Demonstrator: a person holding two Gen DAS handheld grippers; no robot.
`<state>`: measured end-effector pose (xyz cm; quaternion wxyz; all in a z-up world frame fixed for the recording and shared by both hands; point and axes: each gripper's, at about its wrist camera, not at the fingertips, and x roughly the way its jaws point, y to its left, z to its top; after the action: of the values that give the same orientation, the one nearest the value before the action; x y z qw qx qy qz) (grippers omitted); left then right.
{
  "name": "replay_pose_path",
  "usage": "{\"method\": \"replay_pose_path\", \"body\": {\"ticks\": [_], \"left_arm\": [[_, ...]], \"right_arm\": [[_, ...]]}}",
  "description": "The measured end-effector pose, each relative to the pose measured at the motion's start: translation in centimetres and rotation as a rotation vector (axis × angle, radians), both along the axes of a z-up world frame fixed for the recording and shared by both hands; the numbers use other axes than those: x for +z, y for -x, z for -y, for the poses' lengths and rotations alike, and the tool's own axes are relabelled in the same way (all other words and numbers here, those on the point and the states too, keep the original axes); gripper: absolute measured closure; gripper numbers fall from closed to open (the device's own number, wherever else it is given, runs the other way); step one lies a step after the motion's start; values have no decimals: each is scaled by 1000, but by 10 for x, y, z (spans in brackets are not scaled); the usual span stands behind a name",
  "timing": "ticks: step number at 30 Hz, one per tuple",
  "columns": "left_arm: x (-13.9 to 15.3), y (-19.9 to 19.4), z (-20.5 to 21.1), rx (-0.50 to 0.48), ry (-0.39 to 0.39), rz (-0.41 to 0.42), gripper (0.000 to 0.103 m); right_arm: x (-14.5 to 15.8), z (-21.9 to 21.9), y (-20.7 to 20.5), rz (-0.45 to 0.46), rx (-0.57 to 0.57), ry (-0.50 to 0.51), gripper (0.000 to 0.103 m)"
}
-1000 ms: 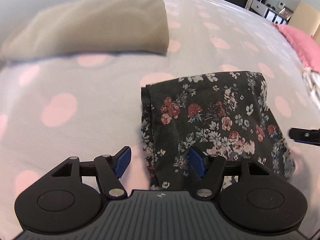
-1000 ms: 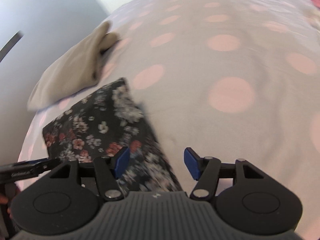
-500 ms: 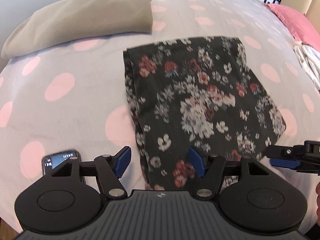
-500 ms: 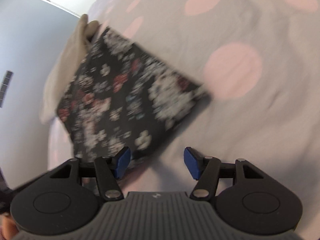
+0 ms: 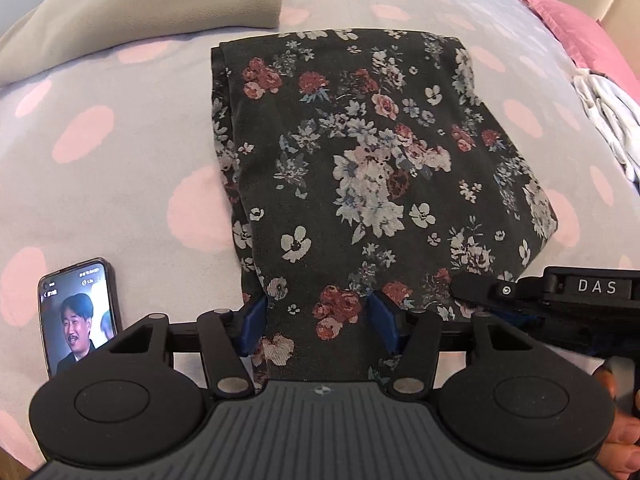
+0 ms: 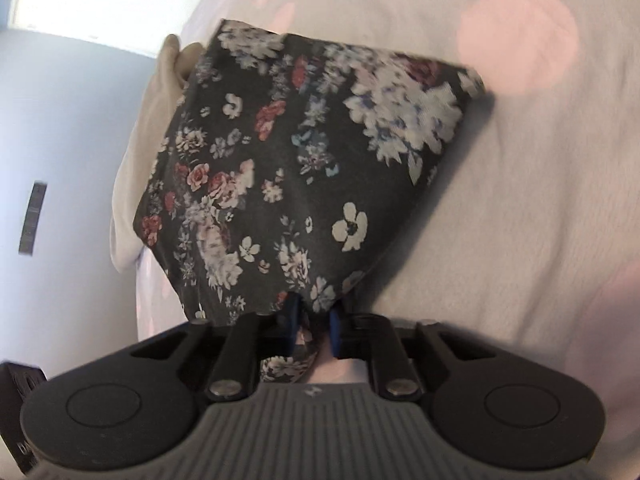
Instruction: Fold clothes
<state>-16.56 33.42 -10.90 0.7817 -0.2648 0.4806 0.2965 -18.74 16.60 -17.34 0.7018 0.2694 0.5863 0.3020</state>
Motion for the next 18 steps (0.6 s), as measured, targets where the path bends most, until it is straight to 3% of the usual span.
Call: {"method": "replay_pose_path", "body": {"ticks": [4,13,18], "left_arm": [[15,0,4,-25,-22,18,50],[54,24,-8,-2,-31,132,47],[74,20,-6,-56,-46,200,52]], "right_arm": [[25,1,-1,73,36,46,94],[62,42,-39,84,40,179,95],[79,71,-70,123,70,282,95]]}}
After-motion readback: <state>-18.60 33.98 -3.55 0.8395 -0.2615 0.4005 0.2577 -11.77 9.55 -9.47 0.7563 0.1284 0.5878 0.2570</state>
